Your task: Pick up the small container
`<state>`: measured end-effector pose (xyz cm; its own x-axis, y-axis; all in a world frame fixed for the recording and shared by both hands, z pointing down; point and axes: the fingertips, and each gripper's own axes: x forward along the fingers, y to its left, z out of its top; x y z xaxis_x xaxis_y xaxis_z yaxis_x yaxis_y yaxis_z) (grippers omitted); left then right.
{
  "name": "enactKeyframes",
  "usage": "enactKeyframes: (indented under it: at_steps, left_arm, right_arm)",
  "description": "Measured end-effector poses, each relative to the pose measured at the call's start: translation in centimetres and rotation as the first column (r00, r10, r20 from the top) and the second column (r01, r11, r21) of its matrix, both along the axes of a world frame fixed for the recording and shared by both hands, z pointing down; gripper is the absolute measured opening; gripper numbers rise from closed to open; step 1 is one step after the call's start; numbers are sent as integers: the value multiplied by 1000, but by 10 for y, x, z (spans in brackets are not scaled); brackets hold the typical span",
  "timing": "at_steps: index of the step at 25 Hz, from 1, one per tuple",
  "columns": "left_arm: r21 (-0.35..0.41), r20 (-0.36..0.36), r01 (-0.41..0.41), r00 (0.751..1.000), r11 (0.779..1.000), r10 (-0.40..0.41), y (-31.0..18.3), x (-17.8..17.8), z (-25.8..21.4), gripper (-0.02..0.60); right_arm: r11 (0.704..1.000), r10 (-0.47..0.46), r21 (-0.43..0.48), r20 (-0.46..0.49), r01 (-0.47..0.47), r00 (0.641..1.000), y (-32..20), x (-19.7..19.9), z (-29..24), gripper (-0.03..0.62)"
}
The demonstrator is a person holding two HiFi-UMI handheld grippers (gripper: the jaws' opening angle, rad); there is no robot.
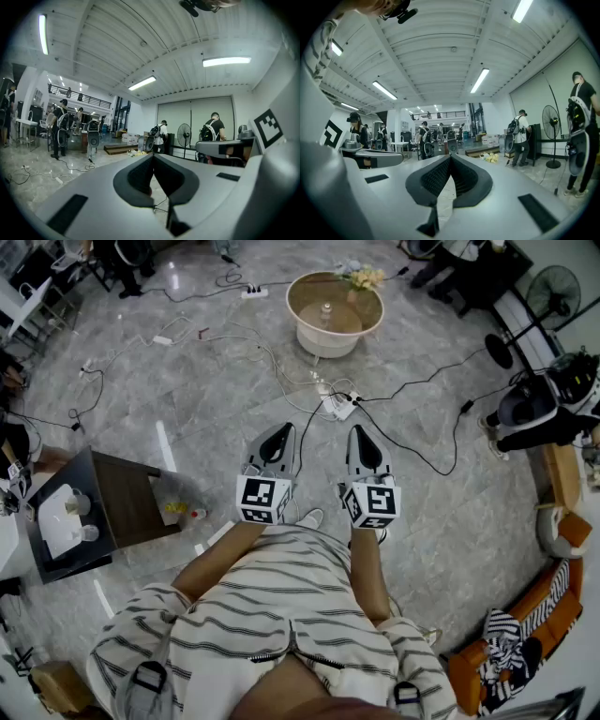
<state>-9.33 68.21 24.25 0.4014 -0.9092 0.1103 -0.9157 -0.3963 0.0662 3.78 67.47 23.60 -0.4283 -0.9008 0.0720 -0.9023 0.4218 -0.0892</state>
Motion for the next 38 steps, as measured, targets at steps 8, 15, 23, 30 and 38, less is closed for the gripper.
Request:
enactKeyframes:
  at_steps: [8, 15, 23, 30, 38]
  left_arm:
    - [12, 22, 4, 1000, 1000, -4, -15, 35, -2, -2]
    - [2, 102, -8, 995, 1000, 8, -18, 61, 13, -2]
    - [-10, 106, -3, 994, 1000, 5, -45, 78, 21, -2]
    - [-19, 91, 5, 996, 1000, -3, -97, 85, 35, -2]
    - [-55, 54, 3, 999, 998, 0, -213, 72, 52, -2]
  right_arm:
    - [1000, 0, 30, 69, -2, 998, -15, 42, -7, 9]
    - [999, -24, 38, 122, 19, 992, -28, 59, -1, 9]
    - [997, -75, 38, 119, 71, 990, -52, 57, 5, 9]
    - [995, -96, 30, 91, 94, 991, -108, 59, 12, 9]
    - [993, -115, -3, 65, 116, 991, -221, 37, 27, 9]
